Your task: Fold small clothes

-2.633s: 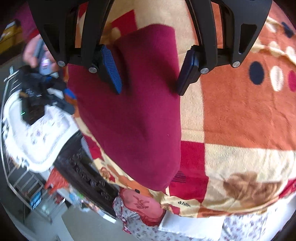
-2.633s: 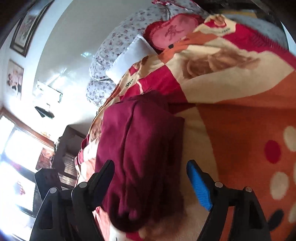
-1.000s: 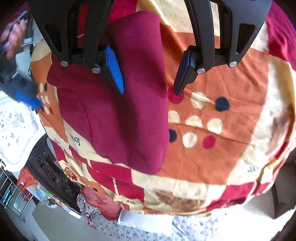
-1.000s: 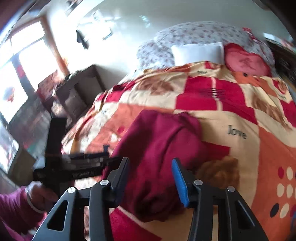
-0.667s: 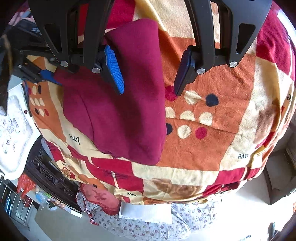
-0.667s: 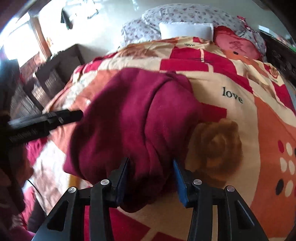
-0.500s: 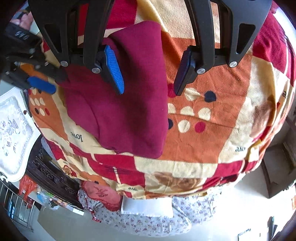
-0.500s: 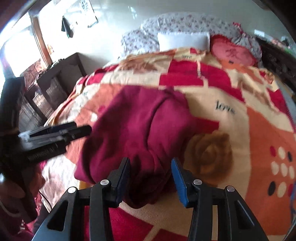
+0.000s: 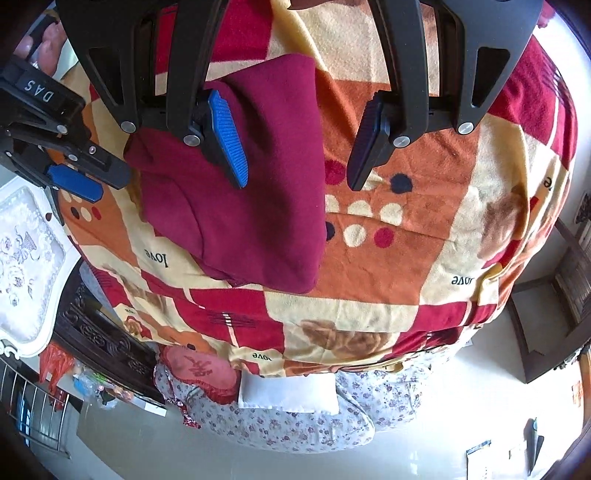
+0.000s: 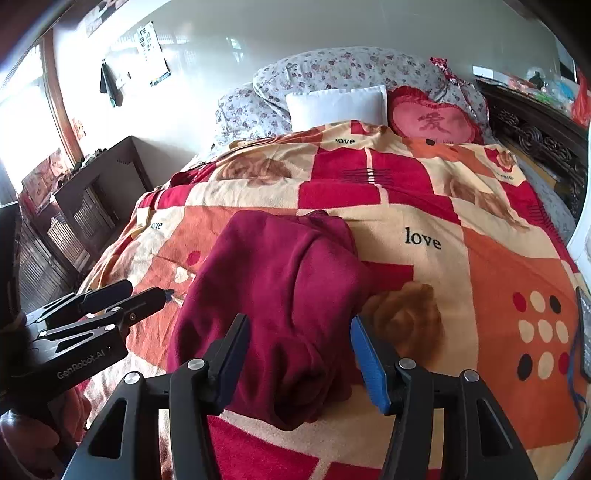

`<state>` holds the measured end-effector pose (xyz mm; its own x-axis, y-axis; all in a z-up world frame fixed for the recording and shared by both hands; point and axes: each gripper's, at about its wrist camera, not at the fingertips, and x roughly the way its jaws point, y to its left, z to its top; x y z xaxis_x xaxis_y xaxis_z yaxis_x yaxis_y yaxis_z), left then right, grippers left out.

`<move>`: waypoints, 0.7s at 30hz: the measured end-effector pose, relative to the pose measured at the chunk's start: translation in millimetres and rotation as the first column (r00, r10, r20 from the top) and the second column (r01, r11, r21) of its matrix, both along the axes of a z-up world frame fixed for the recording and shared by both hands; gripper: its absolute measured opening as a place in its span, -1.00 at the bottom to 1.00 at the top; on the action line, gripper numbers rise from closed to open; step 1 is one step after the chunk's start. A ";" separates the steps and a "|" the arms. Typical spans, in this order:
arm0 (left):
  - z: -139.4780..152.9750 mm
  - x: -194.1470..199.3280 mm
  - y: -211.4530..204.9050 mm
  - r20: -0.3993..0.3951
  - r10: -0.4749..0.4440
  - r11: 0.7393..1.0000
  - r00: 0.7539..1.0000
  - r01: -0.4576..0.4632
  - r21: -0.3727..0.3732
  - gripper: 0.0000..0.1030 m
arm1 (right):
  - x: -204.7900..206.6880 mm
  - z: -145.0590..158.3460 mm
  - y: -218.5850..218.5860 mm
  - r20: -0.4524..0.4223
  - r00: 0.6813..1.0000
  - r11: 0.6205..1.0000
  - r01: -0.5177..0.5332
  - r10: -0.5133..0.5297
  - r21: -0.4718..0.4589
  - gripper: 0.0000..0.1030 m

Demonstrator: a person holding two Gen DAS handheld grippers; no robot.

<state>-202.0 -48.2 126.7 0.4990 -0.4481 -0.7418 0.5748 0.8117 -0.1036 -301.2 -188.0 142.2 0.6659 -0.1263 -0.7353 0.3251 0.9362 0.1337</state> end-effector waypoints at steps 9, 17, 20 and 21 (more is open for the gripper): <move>3.0 -5.0 -2.4 0.025 -0.006 1.000 1.000 0.006 0.011 0.09 | 2.8 -1.3 2.3 -0.014 1.000 1.000 0.012 -0.013 -0.018 0.07; 0.2 -3.8 -5.5 0.006 -0.016 1.000 1.000 0.016 0.007 0.09 | 1.4 -1.6 -0.7 -0.006 1.000 1.000 0.028 -0.028 -0.004 0.45; -1.0 -3.0 -6.3 0.002 -0.016 1.000 1.000 0.016 0.011 0.09 | 2.3 -2.2 -1.1 -0.011 1.000 1.000 0.025 -0.025 -0.003 0.45; -1.4 -3.1 -6.3 0.001 -0.016 1.000 1.000 0.016 0.010 0.09 | 2.6 -2.6 -1.4 -0.014 1.000 1.000 0.027 -0.027 -0.003 0.45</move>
<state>-205.1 -54.5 125.3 0.4931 -0.4484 -0.7455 0.5876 0.8036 -0.0947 -298.6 -189.4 139.5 0.6522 -0.1460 -0.7438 0.3516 0.9276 0.1262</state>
